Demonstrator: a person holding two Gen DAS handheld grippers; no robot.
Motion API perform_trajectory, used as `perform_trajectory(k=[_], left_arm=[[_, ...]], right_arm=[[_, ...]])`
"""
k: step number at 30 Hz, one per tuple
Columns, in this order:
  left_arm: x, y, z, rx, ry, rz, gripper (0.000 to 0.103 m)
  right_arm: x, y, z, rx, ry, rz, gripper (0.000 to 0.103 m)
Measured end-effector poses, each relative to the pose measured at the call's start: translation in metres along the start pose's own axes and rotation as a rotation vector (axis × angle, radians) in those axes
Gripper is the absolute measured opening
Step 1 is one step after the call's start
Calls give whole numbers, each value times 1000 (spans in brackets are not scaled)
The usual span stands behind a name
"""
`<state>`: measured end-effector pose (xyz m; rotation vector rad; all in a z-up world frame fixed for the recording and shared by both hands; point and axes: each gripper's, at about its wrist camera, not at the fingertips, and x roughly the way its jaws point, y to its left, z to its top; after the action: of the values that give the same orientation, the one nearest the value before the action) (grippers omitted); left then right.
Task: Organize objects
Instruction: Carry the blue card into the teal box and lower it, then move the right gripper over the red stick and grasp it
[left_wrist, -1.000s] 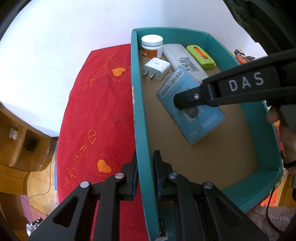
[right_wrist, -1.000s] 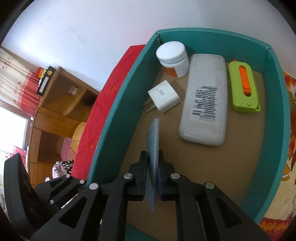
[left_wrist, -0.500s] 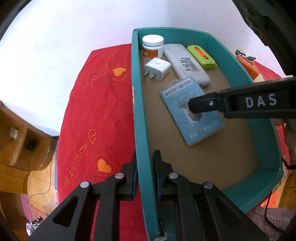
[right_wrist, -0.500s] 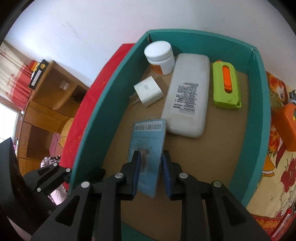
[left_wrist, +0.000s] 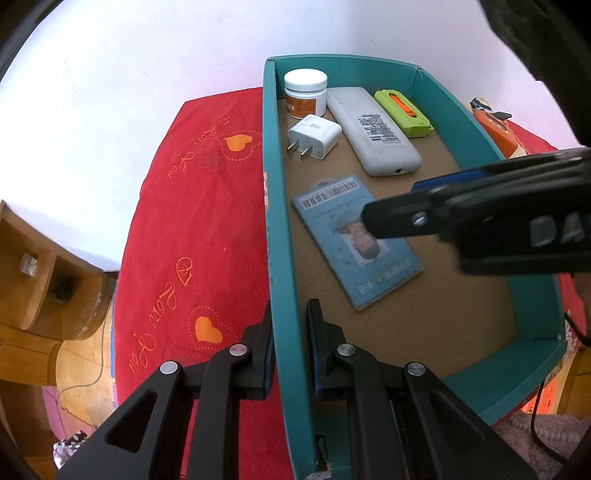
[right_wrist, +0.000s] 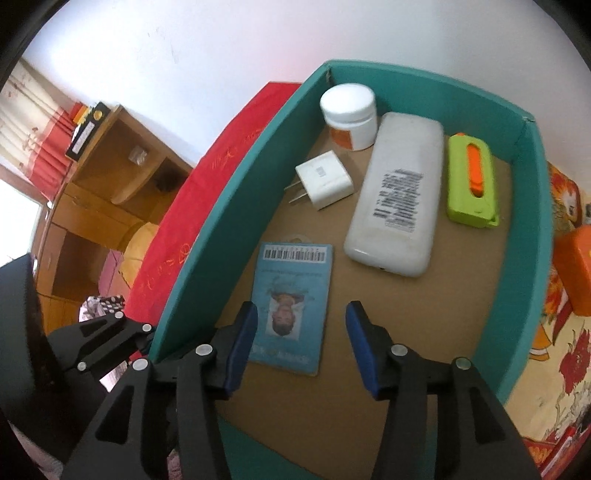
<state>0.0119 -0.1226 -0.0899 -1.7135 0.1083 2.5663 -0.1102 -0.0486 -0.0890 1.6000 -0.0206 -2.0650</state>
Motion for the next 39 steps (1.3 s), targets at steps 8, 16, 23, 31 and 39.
perform_trajectory(k=[8, 16, 23, 31, 39], left_arm=[[0, 0, 0, 2, 2, 2, 14], [1, 0, 0, 3, 6, 3, 14], [2, -4, 1, 7, 6, 9, 14], [2, -1, 1, 9, 5, 8, 14], [1, -2, 1, 9, 5, 8, 14]], right_arm=[[-38, -14, -10, 34, -62, -8, 51], [-93, -52, -39, 130, -140, -69, 51], [-124, -114, -79, 303, -159, -195, 51], [-126, -165, -130, 447, -108, -353, 51], [-119, -186, -153, 507, -78, -399, 51]])
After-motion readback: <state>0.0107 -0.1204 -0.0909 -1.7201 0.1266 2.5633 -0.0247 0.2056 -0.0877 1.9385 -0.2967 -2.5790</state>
